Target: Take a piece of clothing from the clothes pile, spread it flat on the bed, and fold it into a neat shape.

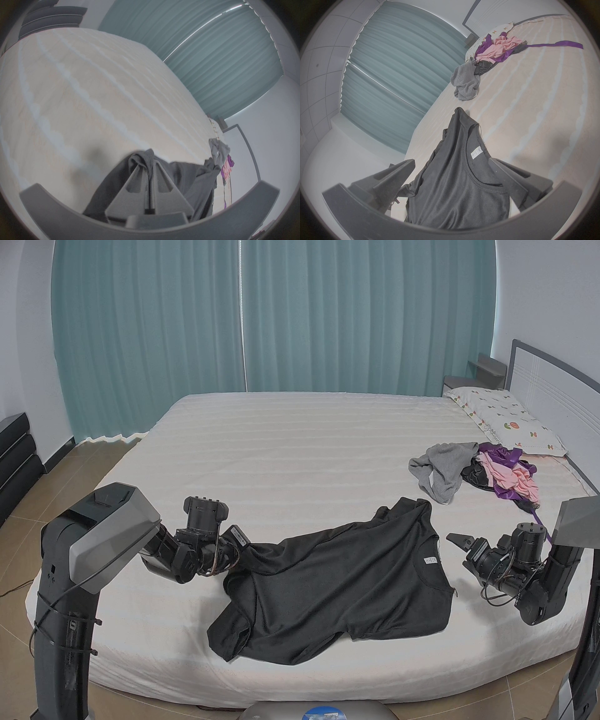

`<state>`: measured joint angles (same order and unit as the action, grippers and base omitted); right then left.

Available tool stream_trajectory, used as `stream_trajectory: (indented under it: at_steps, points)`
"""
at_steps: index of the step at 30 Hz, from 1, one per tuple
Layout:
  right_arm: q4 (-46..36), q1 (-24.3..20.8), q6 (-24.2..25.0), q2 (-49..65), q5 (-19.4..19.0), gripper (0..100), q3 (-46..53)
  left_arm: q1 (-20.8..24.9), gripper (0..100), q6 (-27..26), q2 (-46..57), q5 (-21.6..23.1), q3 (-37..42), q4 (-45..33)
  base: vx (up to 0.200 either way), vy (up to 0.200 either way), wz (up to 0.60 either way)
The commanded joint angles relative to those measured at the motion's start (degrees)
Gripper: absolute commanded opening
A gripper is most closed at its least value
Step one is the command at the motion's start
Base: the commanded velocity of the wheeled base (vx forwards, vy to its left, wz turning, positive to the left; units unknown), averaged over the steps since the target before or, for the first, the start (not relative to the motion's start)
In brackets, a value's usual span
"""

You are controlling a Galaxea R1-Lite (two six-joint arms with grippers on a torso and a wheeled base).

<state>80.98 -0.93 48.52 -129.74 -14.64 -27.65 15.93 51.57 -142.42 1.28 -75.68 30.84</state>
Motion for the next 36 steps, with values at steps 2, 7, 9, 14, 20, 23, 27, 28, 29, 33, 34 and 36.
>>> stream_trajectory:
  at_steps: [2, 7, 9, 14, 20, 23, 27, 28, 29, 33, 34, 36]
  points:
    - [0.0, 0.0, 0.0, -0.6, 0.0, 100, 0.0, -3.5, 0, 0.0, -1.1, -1.5, -8.3, 0.0, 0.000, 0.000, 0.00]
    - [0.1, 0.0, 0.0, -1.8, 0.0, 100, -0.7, -6.7, 0, 0.2, -3.4, -2.3, -17.0, 0.1, 0.000, 0.000, 0.00]
    - [0.1, 0.0, 0.0, -1.8, 0.1, 100, -0.7, -7.1, 0, 0.2, -3.9, -2.4, -18.3, 0.2, 0.000, 0.000, 0.00]
    - [0.1, -0.6, 0.0, -2.2, 0.1, 100, -0.9, -8.2, 0, 0.2, -7.7, -2.5, -27.3, 1.1, 0.000, 0.000, 0.00]
    - [1.9, -0.6, -0.2, -3.8, 0.2, 100, -0.7, -8.2, 0, 0.1, -12.4, -4.2, -35.2, 0.6, 0.000, 0.000, 0.00]
    - [2.8, -0.7, -0.3, -4.6, 0.3, 100, -0.6, -8.2, 0, 0.1, -14.3, -5.1, -38.1, 0.4, 0.000, 0.000, 0.00]
    - [3.0, -0.7, -0.3, -4.7, 0.2, 100, -0.4, -8.2, 0, 0.1, -14.9, -5.1, -38.0, 0.4, 0.000, 0.000, 0.00]
    - [3.0, -0.7, -0.3, -4.7, 0.3, 100, -0.3, -8.2, 0, 0.1, -14.9, -5.1, -37.9, 0.2, 0.000, 0.000, 0.00]
    - [3.0, -0.7, -0.3, -4.7, 0.2, 100, -0.2, -8.2, 0, 0.1, -14.9, -5.1, -37.8, -0.3, 0.000, 0.000, 0.00]
    - [3.0, -0.7, -0.2, -4.6, 0.2, 100, 0.1, -8.6, 100, 0.1, -15.0, -5.1, -37.7, -1.7, 0.000, 0.000, 0.00]
    - [3.0, -0.7, -0.2, -4.6, 0.2, 100, 0.1, -8.6, 100, 0.1, -14.9, -5.1, -37.3, -1.8, 0.000, 0.000, 0.00]
    - [3.0, -0.7, -0.1, -4.4, 0.2, 100, 0.2, -8.8, 100, 0.1, -14.9, -5.2, -36.9, -1.8, 0.000, 0.000, 0.00]
